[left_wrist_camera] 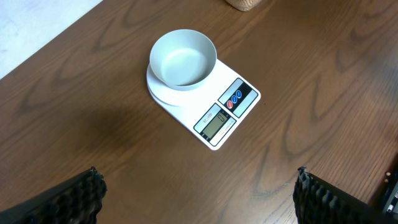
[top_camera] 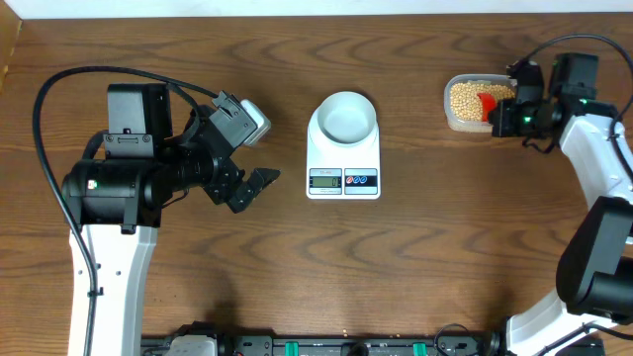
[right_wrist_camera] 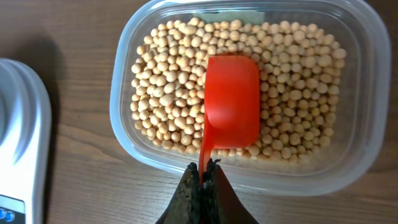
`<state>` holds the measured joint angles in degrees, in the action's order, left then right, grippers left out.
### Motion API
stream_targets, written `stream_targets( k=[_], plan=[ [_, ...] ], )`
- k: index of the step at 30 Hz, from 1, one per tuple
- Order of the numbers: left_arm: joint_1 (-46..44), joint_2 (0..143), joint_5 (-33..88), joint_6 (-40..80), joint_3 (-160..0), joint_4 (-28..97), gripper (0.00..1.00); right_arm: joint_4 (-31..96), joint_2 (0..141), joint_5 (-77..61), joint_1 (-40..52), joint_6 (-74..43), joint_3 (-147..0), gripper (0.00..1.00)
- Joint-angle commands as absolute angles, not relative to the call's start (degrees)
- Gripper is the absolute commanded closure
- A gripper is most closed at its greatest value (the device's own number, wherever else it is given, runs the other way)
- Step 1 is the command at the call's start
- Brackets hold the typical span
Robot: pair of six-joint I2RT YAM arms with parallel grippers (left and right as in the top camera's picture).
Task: Scoop item into bowl and weigh 50g on scale
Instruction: 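Drag the red scoop through the soybeans with the right gripper to fill it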
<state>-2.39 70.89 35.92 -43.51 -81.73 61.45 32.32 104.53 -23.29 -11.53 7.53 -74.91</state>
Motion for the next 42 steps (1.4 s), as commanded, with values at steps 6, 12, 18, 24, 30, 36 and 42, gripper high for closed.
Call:
stream_targets(
  k=[6, 12, 18, 24, 30, 36, 42],
  plan=[
    [-2.2, 70.8, 36.9, -43.4, -82.7, 61.4, 0.02, 33.1, 105.1, -33.6, -13.8, 3.2, -75.2, 0.99],
    [-2.2, 70.8, 36.8, -43.4, -82.7, 61.4, 0.01, 33.1, 105.1, -31.8, -13.8, 2.8, -75.2, 0.99],
    [-2.2, 70.8, 36.9, -43.4, -82.7, 61.4, 0.01, 33.1, 105.1, -30.1, -13.9, 2.8, -74.7, 0.99],
    [-2.2, 70.8, 36.9, -43.4, -82.7, 61.4, 0.02, 32.1, 105.2, -29.0, -14.7, 2.2, -72.4, 0.99],
    [-2.2, 70.8, 36.9, -43.4, -82.7, 61.4, 0.02, 31.3, 105.2, -27.1, -16.2, 0.6, -71.2, 0.99],
    [-2.2, 70.8, 36.9, -43.4, -82.7, 61.4, 0.01, 30.9, 106.2, -26.3, -16.3, -3.3, -71.2, 0.99],
    [-2.2, 70.8, 36.8, -43.4, -82.7, 61.4, 0.02, 30.6, 108.0, -27.3, -16.3, -5.1, -71.2, 0.99]
  ],
)
